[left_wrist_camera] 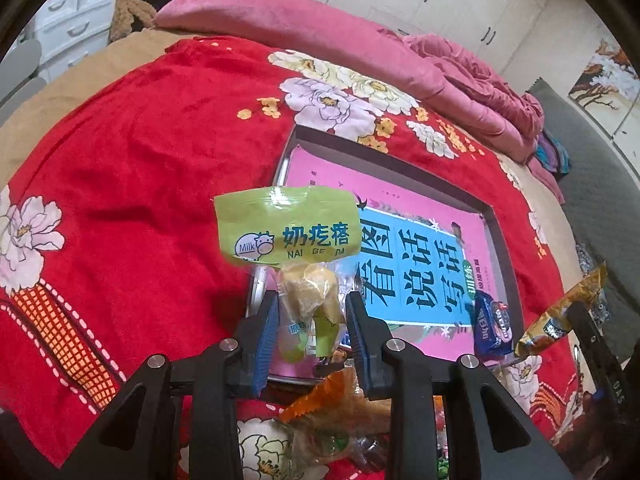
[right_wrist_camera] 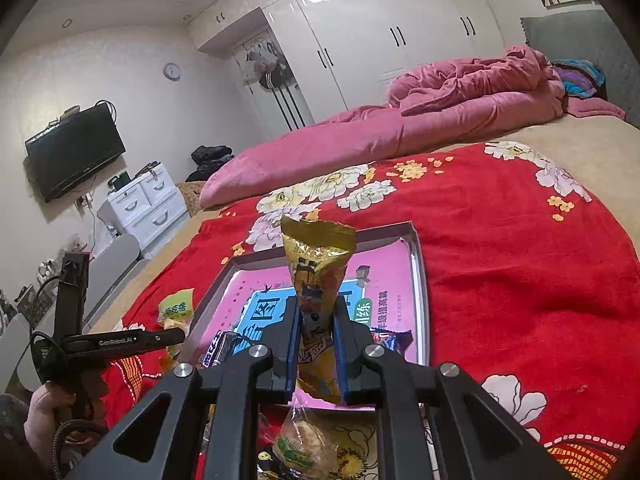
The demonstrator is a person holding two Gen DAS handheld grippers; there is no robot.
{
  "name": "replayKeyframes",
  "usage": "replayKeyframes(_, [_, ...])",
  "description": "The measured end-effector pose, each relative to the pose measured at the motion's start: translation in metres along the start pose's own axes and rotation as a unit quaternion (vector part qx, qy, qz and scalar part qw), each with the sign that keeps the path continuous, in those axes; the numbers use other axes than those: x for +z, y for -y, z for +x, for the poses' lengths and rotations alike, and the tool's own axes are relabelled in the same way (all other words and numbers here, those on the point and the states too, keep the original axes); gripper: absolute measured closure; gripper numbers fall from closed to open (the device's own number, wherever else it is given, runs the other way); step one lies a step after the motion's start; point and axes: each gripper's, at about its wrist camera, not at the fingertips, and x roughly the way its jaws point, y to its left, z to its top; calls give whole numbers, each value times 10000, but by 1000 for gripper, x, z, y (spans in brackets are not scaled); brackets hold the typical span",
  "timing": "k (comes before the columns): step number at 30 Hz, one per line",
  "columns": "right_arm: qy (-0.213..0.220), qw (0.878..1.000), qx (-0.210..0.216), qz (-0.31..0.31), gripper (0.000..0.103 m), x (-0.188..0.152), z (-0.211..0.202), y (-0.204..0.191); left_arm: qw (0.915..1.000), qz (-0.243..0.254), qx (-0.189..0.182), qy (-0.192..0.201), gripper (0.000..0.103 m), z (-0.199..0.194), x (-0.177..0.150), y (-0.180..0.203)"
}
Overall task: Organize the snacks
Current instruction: 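Lower the green milk-candy bag with the left tool while the right tool lowers the yellow stick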
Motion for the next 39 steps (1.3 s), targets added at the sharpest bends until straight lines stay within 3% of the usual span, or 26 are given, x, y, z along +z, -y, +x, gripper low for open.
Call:
replayKeyframes(21, [-144, 9999, -40, -66, 87, -2, 23, -7, 9993, 158, -18, -328, 68, 22, -9, 6])
replayKeyframes(39, [-460, 9989, -7, -126, 87, -9, 41, -6, 9980, 294, -273, -482, 68, 31, -17, 22])
